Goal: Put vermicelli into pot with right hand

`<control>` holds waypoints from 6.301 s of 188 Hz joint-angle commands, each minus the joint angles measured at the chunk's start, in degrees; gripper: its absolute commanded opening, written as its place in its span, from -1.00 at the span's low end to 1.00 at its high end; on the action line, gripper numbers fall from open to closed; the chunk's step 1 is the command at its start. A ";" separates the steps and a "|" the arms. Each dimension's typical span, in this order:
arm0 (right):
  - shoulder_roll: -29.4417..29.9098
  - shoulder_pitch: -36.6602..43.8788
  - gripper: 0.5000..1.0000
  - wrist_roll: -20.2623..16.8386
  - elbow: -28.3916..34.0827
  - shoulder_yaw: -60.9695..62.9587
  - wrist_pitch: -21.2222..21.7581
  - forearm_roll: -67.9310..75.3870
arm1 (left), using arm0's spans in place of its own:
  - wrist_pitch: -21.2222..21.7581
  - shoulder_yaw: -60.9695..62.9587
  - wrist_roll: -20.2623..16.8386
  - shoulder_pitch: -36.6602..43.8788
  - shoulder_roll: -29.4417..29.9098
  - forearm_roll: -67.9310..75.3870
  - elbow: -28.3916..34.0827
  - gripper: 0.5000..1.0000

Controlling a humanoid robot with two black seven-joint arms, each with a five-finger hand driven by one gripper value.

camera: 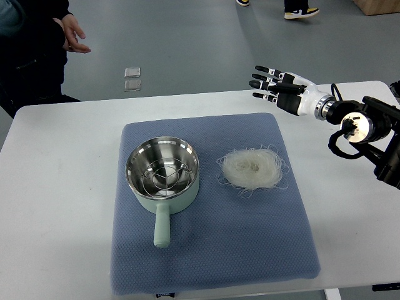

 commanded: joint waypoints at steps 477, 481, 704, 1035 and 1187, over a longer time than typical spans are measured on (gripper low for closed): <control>-11.03 0.41 0.69 9.76 21.70 -15.73 1.63 -73.81 | 0.25 0.00 -0.09 -0.01 0.00 0.01 0.00 1.00; -10.77 0.41 0.69 9.76 21.61 -15.82 1.28 -73.98 | 0.25 0.00 -0.09 -0.01 0.00 0.01 0.00 1.00; -8.48 -0.47 -1.00 9.85 19.59 -17.84 -3.21 -79.26 | 0.25 0.00 -0.09 -0.01 0.00 0.01 0.00 1.00; -3.12 6.47 -1.00 20.04 26.01 4.57 -7.16 -75.13 | 0.25 0.00 -0.09 -0.01 0.00 0.01 0.00 1.00; 4.35 4.28 0.73 17.49 21.61 1.23 -2.59 -68.54 | 0.25 0.00 -0.09 -0.01 0.00 0.01 0.00 1.00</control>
